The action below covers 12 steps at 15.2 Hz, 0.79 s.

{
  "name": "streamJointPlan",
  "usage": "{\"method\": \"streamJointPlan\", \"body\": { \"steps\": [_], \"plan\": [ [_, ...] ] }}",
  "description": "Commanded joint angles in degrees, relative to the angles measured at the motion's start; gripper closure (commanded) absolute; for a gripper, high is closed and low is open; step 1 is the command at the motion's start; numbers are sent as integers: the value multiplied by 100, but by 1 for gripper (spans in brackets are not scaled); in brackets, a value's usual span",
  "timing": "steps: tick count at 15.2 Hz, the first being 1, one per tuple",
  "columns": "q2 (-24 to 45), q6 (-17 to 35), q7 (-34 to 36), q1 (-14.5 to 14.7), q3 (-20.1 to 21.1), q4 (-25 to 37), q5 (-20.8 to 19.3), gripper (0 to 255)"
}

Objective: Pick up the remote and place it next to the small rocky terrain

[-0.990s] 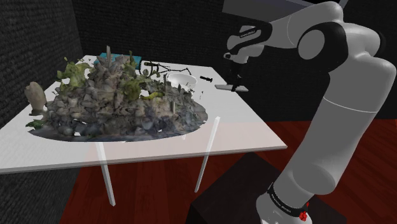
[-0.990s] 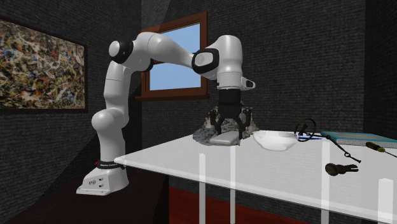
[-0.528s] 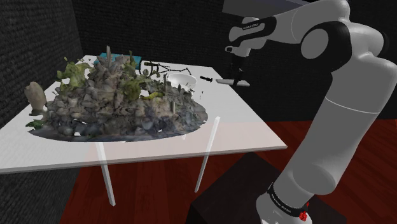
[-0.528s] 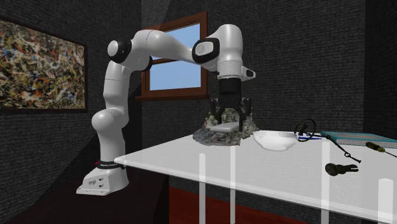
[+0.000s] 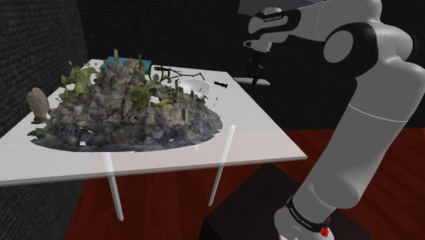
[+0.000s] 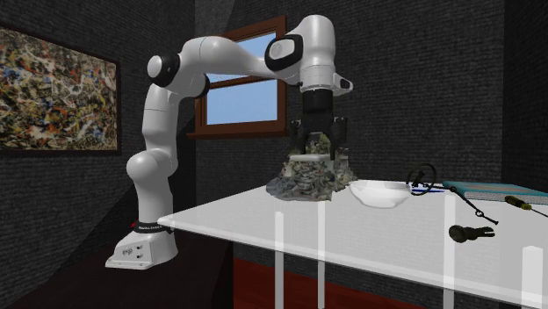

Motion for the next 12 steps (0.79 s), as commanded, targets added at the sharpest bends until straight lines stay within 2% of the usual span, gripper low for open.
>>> {"method": "streamJointPlan", "body": {
  "steps": [1, 12],
  "plan": [
    [-25, -154, 25, 9, 4, 134, -17, 255],
    [101, -1041, -17, -53, -26, 1125, 50, 255]
  ]
}}
